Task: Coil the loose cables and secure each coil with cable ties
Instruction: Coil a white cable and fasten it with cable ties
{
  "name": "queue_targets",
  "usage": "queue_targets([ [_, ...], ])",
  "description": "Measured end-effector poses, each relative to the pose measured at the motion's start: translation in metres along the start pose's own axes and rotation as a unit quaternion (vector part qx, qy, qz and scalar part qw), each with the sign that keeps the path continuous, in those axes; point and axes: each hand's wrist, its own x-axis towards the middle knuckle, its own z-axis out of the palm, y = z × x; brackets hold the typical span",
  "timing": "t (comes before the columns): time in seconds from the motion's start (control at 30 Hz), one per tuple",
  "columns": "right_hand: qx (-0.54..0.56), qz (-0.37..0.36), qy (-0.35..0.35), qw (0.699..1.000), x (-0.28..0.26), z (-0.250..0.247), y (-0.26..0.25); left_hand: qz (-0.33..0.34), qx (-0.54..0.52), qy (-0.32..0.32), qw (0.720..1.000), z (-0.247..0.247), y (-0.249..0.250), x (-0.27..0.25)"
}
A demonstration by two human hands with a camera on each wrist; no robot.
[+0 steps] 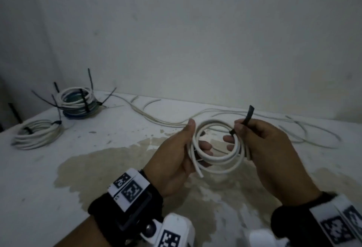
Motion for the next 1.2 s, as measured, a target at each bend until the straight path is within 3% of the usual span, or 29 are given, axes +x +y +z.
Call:
queue_targets([
  [0.13, 0.023, 0.041, -0.045, 0.998, -0.002, 0.054, 0.004, 0.016, -0.125, 0.042, 0.991, -0.03, 0.026, -0.017],
  [0.3, -0.044, 0.064, -0.194, 0.978, 0.001, 0.119, -0.01, 0.088, -0.077, 0.142, 0.983, -0.088, 0.063, -0.04],
  [0.4, -0.078, 0.004, -0.243, 0.967, -0.004, 0.166, -0.016, 0.095, -0.077, 0.171, 0.978, -0.127, 0.085, -0.056],
  [0.53, -0.053, 0.007, -0.253, 0.966, -0.002, 0.22, -0.016, 0.11, -0.064, 0.192, 0.973, -0.173, 0.111, -0.079],
  [0.67, -0.117, -0.049, -0.281, 0.951, 0.009, 0.27, -0.019, 0.122, 0.1, 0.256, 0.954, -0.21, 0.13, -0.101],
  [0.73, -0.127, -0.075, -0.263, 0.953, 0.015, 0.294, -0.019, 0.138, 0.141, 0.277, 0.94, -0.225, 0.136, -0.107],
  [0.83, 0.002, 0.001, -0.251, 0.968, 0.012, 0.331, -0.019, 0.143, 0.125, 0.279, 0.941, -0.244, 0.141, -0.11],
  [0.9, 0.085, 0.035, -0.269, 0.959, 0.004, 0.352, -0.018, 0.154, 0.096, 0.274, 0.945, -0.255, 0.147, -0.11],
  [1.03, 0.045, -0.003, -0.308, 0.95, -0.006, 0.383, -0.004, 0.179, 0.077, 0.308, 0.931, -0.285, 0.172, -0.107],
  [1.13, 0.012, 0.0, -0.319, 0.948, -0.007, 0.401, 0.006, 0.143, 0.093, 0.343, 0.924, -0.31, 0.185, -0.103],
  [1.2, 0.013, 0.014, -0.291, 0.957, -0.008, 0.414, 0.013, 0.11, 0.094, 0.353, 0.925, -0.323, 0.188, -0.096],
])
